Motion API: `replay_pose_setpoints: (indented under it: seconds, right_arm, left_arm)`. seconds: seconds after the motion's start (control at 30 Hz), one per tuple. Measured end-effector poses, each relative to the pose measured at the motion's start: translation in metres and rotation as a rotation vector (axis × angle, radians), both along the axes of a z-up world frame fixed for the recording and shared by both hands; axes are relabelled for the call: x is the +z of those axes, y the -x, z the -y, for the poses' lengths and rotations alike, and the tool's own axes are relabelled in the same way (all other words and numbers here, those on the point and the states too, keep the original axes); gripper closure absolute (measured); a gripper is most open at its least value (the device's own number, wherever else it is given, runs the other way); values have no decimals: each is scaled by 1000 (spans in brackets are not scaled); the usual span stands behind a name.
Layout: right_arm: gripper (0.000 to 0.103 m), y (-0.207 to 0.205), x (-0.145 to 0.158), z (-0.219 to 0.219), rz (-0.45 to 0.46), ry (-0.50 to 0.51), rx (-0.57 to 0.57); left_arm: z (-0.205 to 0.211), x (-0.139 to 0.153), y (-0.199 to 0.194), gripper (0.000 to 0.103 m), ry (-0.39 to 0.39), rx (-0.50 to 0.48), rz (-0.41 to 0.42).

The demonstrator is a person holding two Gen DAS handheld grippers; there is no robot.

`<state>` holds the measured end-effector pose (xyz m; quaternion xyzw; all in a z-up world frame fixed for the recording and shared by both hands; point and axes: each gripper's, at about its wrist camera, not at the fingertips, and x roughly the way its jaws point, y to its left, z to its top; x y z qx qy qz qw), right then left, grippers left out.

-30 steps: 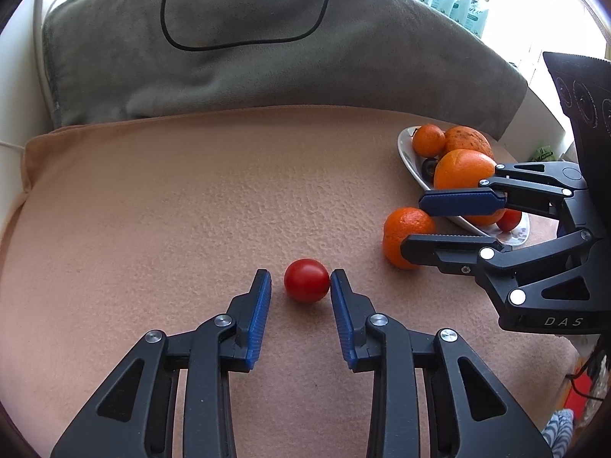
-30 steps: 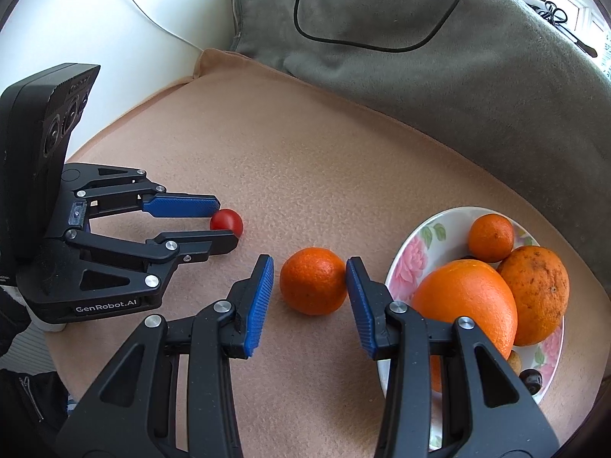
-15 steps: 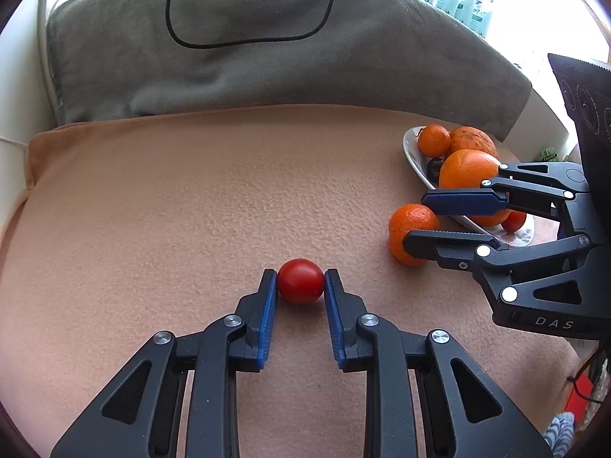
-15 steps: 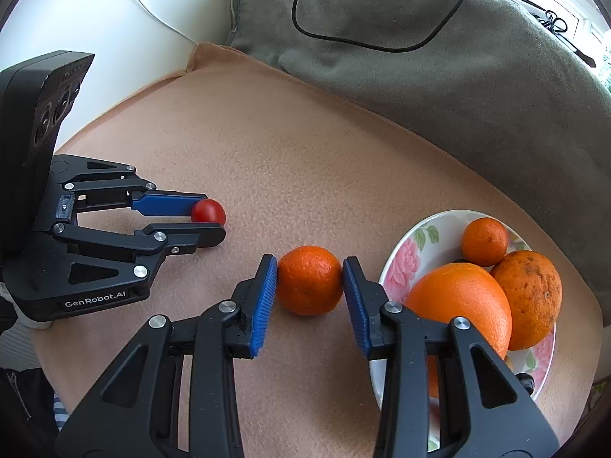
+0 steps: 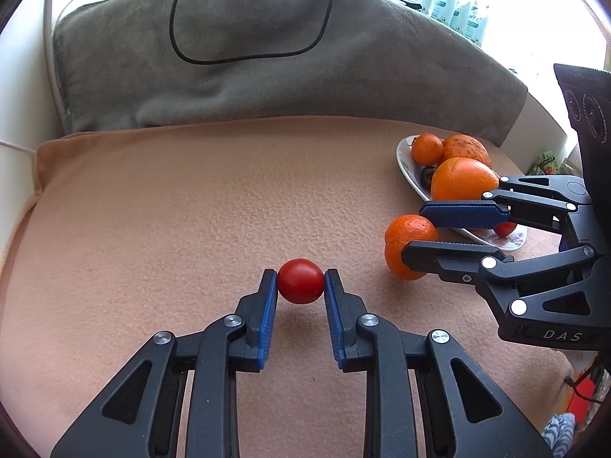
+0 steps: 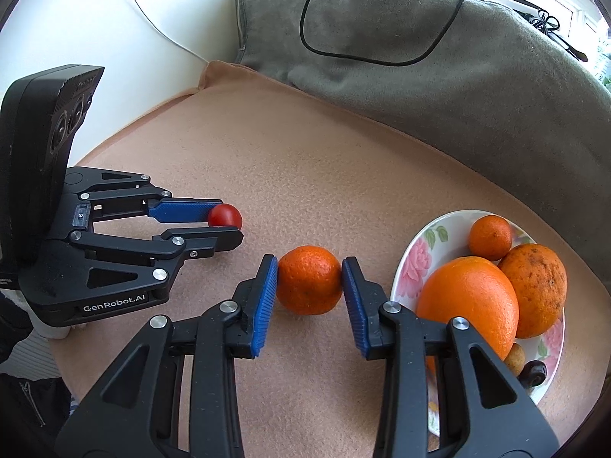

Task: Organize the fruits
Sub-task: 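Carry the tangerine and tomato into the bowl and open both tools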

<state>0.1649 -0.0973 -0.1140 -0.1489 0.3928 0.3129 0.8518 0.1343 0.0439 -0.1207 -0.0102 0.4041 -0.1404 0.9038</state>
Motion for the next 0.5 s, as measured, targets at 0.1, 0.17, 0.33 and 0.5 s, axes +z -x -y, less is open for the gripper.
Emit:
replay_pose_setpoints:
  seconds: [0.1, 0.17, 0.33, 0.5]
  right_arm:
    - [67, 4, 4, 3, 5, -20, -5]
    - [67, 6, 7, 7, 10, -34, -10]
    - [67, 16, 16, 20, 22, -69, -24]
    - [67, 30, 27, 40, 38, -112, -56]
  left_arm:
    - [1, 3, 3, 80, 2, -1, 6]
    - [2, 5, 5, 80, 5, -3, 11]
    - [7, 13, 7, 80, 11, -10, 27]
    - [18, 21, 10, 80, 18, -33, 43]
